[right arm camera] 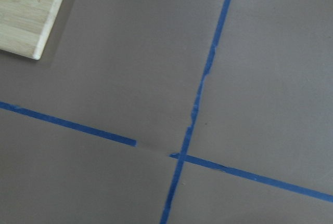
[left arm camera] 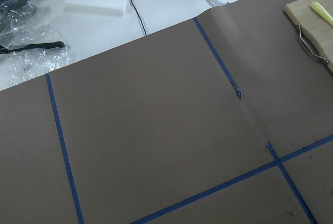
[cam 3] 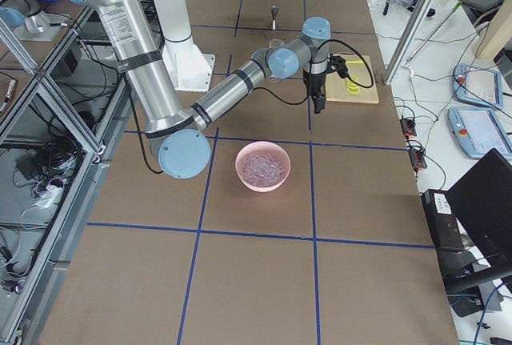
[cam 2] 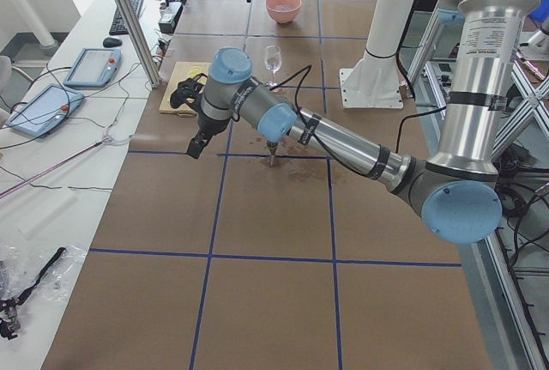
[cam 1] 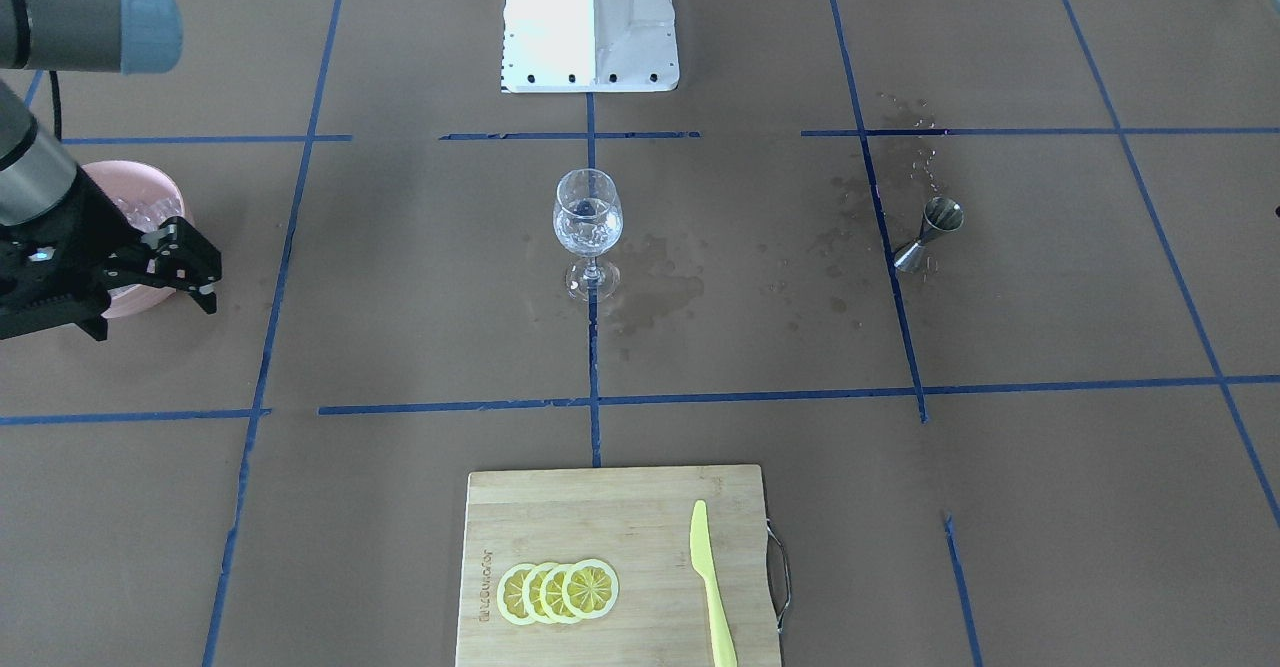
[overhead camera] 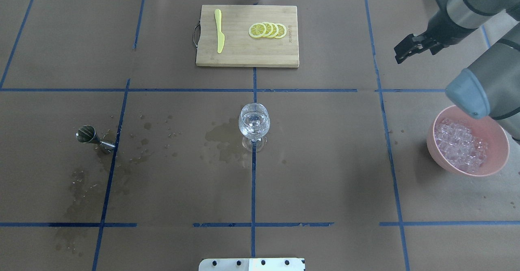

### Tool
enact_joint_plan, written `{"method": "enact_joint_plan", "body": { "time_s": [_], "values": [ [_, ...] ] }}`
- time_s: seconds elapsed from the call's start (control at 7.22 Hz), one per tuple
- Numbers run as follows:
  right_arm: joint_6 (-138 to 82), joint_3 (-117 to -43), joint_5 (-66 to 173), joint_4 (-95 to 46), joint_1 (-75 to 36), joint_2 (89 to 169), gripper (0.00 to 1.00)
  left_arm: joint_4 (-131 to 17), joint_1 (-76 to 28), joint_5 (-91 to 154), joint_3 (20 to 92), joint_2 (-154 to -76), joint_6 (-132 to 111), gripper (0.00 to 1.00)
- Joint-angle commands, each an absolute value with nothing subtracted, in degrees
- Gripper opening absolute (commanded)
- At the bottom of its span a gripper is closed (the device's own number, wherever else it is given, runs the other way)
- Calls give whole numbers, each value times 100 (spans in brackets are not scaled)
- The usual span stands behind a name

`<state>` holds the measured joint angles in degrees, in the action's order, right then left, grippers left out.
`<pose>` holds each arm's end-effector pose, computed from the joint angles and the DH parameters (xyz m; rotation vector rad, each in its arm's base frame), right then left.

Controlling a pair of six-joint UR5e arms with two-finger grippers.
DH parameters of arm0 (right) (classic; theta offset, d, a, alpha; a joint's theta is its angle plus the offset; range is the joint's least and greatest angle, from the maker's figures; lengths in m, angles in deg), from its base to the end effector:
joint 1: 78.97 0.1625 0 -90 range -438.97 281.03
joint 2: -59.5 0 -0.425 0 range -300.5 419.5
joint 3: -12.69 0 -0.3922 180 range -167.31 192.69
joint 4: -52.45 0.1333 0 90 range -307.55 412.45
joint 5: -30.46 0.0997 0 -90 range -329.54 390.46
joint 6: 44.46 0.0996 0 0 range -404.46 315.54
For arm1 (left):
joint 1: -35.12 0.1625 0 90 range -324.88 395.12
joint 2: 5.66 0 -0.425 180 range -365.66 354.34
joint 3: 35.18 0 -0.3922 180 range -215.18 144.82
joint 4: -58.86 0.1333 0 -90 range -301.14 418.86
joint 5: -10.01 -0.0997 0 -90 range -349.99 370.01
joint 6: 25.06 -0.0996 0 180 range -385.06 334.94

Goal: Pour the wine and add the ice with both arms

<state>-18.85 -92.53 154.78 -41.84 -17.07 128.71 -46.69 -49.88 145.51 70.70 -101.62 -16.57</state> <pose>-0.2127 -0.5622 0.3468 0.2155 -0.7635 -0.2069 -0.0158 -0.5332 0.4342 0.5227 0.8314 0.2030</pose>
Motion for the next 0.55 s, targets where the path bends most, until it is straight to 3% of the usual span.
{"method": "enact_joint_plan", "body": {
  "time_s": [0.0, 0.14, 0.42],
  "values": [
    [-2258, -9173, 15841, -4195, -1342, 13130, 100, -4810, -5014, 14774, 6574, -10146, -1741, 100],
    [-2275, -9008, 16086, -4186, -1079, 13165, 100, -4819, -5014, 14809, 6006, -10190, -1750, 100],
    [-3236, -8647, 16474, -4195, -429, 13454, 100, -4793, -5022, 14748, 5703, -10112, -1506, 100]
  ]
}}
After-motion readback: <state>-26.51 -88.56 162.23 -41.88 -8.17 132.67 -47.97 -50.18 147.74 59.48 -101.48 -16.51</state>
